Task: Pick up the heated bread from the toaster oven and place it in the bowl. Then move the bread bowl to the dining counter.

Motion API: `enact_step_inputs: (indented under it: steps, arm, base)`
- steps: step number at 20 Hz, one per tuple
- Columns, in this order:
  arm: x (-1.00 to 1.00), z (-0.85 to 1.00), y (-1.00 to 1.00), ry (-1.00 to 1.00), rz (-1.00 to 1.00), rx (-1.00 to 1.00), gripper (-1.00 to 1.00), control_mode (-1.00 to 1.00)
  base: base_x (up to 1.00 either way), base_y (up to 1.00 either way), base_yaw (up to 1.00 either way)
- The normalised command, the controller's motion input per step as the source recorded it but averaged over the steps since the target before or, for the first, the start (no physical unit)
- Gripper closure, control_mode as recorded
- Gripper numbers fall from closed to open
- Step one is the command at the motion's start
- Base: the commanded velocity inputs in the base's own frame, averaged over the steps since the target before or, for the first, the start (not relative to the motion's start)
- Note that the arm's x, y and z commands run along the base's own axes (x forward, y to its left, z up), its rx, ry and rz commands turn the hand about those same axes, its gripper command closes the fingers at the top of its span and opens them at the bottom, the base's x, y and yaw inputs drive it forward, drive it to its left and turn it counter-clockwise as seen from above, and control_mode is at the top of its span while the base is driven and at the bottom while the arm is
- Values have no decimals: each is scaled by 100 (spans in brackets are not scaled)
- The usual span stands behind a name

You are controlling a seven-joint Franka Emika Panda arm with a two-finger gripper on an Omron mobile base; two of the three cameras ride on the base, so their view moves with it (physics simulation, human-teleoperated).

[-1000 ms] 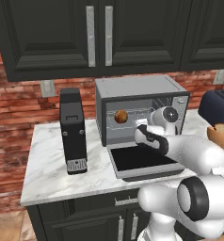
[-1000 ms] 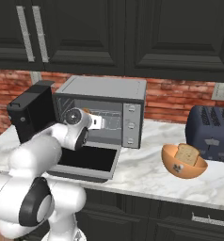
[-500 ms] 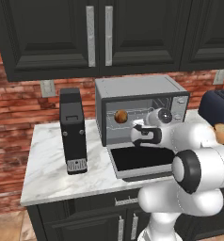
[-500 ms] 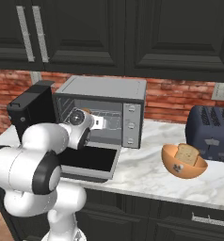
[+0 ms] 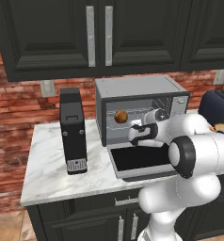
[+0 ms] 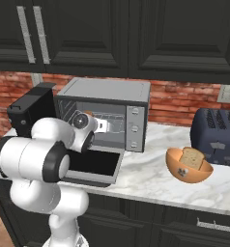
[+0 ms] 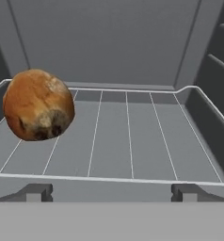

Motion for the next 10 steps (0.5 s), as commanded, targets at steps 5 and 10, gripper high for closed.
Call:
enact_step_inputs:
  steps: [5, 10]
  arm:
    - [5, -4, 0, 5, 0, 0, -100, -100]
    - [0, -5, 0, 8, 0, 0, -100, -100]
  base:
    - [0, 0, 0]
    - [0, 0, 0]
